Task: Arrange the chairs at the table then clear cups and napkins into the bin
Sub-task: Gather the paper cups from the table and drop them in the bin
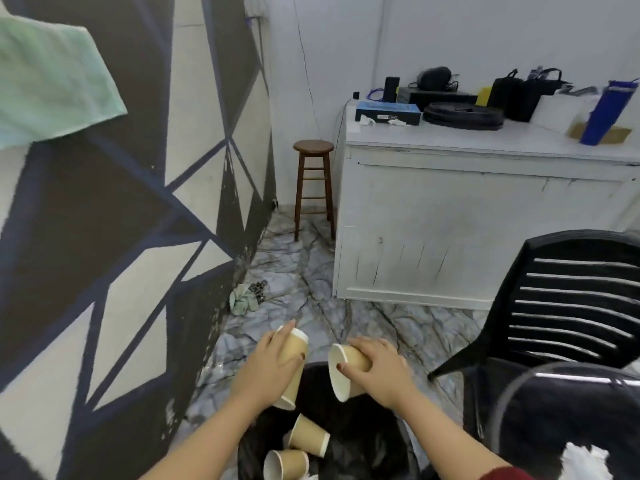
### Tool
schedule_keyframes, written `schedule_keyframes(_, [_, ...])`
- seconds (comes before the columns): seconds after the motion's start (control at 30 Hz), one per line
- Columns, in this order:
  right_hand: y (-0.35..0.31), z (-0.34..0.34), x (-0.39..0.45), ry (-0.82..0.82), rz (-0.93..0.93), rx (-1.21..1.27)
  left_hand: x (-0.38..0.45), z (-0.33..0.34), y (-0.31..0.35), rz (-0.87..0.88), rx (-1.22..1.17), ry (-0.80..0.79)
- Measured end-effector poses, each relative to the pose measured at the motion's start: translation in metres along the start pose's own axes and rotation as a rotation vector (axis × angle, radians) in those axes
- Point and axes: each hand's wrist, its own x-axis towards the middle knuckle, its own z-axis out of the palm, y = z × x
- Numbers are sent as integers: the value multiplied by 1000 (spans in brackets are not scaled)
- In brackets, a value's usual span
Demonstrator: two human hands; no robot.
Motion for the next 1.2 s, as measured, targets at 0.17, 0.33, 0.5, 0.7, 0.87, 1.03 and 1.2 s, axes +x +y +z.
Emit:
schedule_keyframes(0.17, [2, 32, 3, -65, 19, -9, -3, 13, -32, -49, -14, -11])
schedule_keyframes(0.33, [34, 69, 1, -157, 86, -24, -2, 53, -52, -104, -26, -44])
schedule_keyframes(0.5, [82, 118, 5, -186, 133, -29, 11, 115, -77, -100, -26, -28])
schedule_keyframes(0.7, [146, 190, 8, -219, 176, -21, 17, 202, -131, -148, -70, -66])
schedule_keyframes(0.87, [168, 226, 2, -411, 236, -38, 18, 235, -157, -201, 87, -165])
schedule_keyframes(1.03, [159, 215, 6, -423, 188, -81, 17, 221, -153, -182, 141, -163])
schedule_keyframes(1.2, [129, 156, 11, -346, 145, -112, 17, 180, -112, -114, 123, -135])
